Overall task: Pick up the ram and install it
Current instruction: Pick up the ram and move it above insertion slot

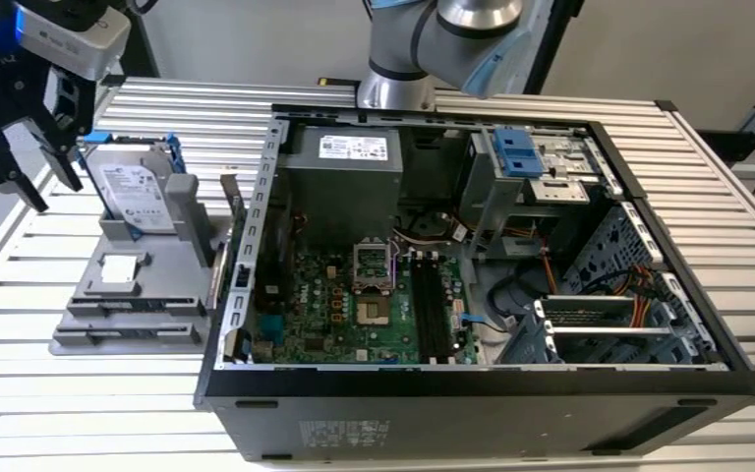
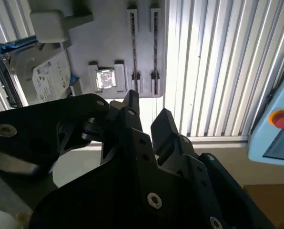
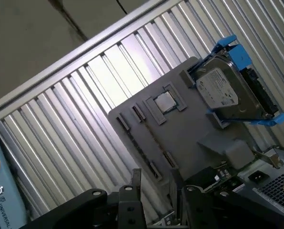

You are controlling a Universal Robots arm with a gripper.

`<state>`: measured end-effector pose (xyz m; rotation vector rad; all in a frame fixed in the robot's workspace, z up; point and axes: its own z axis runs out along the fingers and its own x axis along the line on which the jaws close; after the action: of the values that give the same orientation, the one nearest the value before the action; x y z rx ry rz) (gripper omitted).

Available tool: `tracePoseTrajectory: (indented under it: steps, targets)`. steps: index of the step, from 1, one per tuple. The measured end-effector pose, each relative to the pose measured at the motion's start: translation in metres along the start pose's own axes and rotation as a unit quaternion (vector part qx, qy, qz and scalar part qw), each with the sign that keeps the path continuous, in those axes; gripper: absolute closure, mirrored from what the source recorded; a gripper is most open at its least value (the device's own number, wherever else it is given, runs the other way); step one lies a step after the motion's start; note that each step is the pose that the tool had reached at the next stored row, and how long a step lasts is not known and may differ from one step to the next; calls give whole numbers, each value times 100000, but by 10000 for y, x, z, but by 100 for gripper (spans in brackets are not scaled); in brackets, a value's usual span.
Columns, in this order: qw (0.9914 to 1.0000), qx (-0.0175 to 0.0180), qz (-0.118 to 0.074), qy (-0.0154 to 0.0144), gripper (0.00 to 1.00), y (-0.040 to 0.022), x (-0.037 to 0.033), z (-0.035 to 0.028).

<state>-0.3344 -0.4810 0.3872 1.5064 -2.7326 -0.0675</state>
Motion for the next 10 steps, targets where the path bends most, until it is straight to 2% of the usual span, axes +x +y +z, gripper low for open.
tracePoseTrajectory:
  steps: [3, 5, 7, 10]
  targets:
    - [99964, -9, -2697, 132, 0, 0, 0, 0]
    - [99896, -13, -4544, 219, 0, 0, 0, 1]
    - [99798, -21, -6340, 311, 0, 0, 0, 1]
    - [99591, -27, -9026, 438, 0, 0, 0, 1]
